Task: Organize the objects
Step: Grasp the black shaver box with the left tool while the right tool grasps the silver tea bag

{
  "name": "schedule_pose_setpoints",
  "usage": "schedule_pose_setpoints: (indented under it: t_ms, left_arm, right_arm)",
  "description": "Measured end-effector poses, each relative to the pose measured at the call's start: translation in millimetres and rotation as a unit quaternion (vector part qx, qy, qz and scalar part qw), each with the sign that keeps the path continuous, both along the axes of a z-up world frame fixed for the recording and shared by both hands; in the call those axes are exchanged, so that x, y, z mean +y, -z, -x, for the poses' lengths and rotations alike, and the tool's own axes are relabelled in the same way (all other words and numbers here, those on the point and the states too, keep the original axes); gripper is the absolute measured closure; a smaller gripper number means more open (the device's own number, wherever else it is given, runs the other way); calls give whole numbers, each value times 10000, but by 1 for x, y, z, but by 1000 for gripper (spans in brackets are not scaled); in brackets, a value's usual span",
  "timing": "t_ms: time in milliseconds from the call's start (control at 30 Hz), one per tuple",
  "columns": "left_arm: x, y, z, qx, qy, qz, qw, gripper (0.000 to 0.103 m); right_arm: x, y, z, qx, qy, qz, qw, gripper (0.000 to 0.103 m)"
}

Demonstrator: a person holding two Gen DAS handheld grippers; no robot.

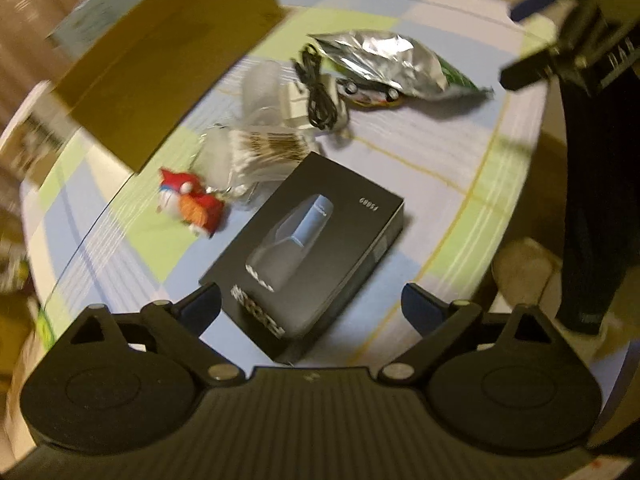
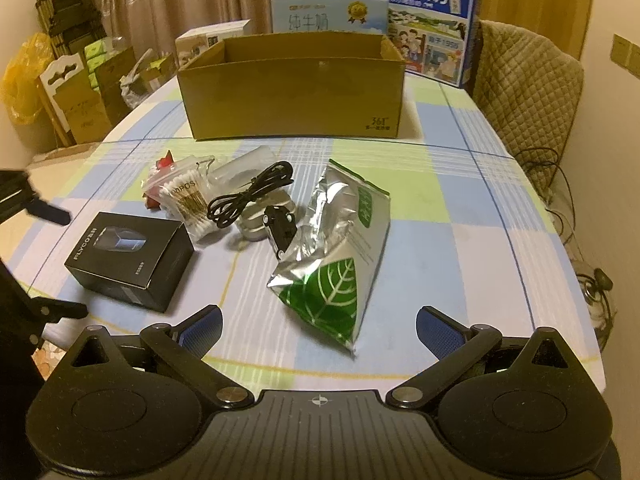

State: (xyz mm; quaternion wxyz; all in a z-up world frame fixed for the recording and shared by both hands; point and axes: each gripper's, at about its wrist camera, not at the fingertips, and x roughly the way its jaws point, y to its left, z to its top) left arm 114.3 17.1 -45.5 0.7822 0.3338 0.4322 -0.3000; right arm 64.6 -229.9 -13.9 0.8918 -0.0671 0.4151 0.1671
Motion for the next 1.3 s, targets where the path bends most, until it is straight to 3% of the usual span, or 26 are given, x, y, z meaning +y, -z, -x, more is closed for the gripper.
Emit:
schedule_pose_setpoints:
  t_ms: [300, 467, 600, 667, 800, 867, 1000, 1167, 1200, 1233, 1267, 1300]
  left_arm:
    - [-13, 8, -50, 361, 935, -316, 9945, 9]
    - [-21, 14, -66, 737, 1080, -462, 9903, 12]
    - [-24, 13, -73, 923, 630, -325, 9932, 13]
    - [-23, 10, -78, 1091, 37, -84, 9940, 13]
    - [-25, 6, -82, 1546, -986, 571, 9814, 15]
    - [-31, 5, -79, 1510, -990, 599, 9817, 13]
    - [-46, 10, -75, 1276, -725, 246, 9889, 12]
    - [-50, 15, -76, 1328, -654, 193, 9888, 22]
    - [-50, 15, -76, 1325, -680, 198, 9886, 23]
    - [-50, 14, -76, 1324, -712, 198, 9884, 23]
    - [-50, 14, -76, 1338, -768, 219, 9878, 23]
    - [-50, 15, -76, 1354, -831, 244, 9870, 23]
  right_arm:
    - [11, 17, -37, 158, -338, 221, 9991, 2]
    - [13, 27, -57, 282, -317, 262, 9988, 2]
    - [14, 33, -70, 354, -207, 259, 9988, 2]
    - [15, 35, -74, 345, -153, 294, 9989, 2]
    - [14, 38, -79, 347, -37, 294, 9990, 2]
    - [15, 39, -80, 380, -34, 299, 9988, 2]
    - [18, 44, -83, 428, -96, 362, 9984, 2]
    - [18, 48, -89, 416, -72, 465, 9980, 2]
    - [16, 47, -90, 408, -18, 512, 9979, 7]
    - [13, 48, -92, 480, 11, 527, 9975, 26]
    - [10, 49, -93, 522, 117, 606, 9967, 38]
    - [8, 49, -93, 457, 211, 696, 9963, 38]
